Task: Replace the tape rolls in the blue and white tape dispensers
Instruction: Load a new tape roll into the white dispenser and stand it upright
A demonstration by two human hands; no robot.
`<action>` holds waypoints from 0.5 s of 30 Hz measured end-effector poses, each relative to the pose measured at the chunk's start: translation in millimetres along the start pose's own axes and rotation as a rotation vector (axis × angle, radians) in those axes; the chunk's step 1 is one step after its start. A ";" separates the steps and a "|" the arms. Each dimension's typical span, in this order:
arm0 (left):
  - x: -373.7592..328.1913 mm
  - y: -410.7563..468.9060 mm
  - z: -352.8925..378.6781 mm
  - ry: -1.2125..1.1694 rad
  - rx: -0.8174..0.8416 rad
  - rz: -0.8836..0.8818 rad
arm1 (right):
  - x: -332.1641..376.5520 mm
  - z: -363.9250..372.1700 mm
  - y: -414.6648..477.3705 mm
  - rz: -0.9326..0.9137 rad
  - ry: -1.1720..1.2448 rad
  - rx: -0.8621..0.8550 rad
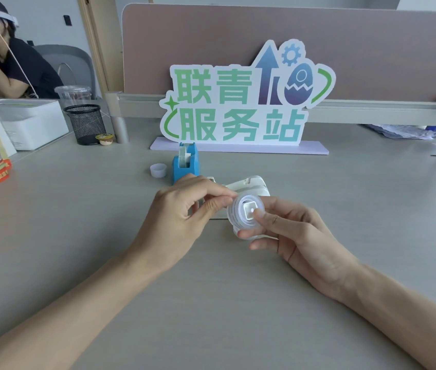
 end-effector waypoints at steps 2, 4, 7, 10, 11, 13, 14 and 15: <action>-0.5 -1.1 0.1 0.037 -0.013 0.021 | 0.4 0.9 -0.3 -0.010 -0.004 0.003; -1.8 -1.8 -0.6 0.079 -0.036 0.043 | 1.7 0.9 -0.3 -0.038 -0.009 -0.010; -4.8 -2.1 -2.4 0.149 -0.077 0.096 | 6.2 -3.3 -1.0 -0.119 -0.036 -0.073; -3.5 -2.3 -2.5 0.208 -0.086 0.153 | 12.3 -6.8 -2.2 -0.226 -0.085 -0.127; -2.2 -2.4 -2.9 0.232 -0.093 0.176 | 14.5 -7.4 -2.5 -0.271 -0.111 -0.139; 1.6 -2.4 -4.1 0.281 -0.122 0.221 | 19.3 -7.8 -2.7 -0.376 -0.207 -0.173; 3.5 -1.9 -4.1 0.307 -0.138 0.244 | 22.6 -8.4 -2.5 -0.448 -0.313 -0.205; 5.3 -1.0 -2.7 0.343 -0.150 0.266 | 26.4 -9.0 -2.1 -0.537 -0.471 -0.243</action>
Point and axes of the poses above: each hand's wrist, its own y-axis towards the middle knuckle, its own z-axis out of the palm, x = y × z, the point moved 6 cm from there along y, towards the middle knuckle, and after that the axes turned 9 degrees about y, right-handed, at the moved point
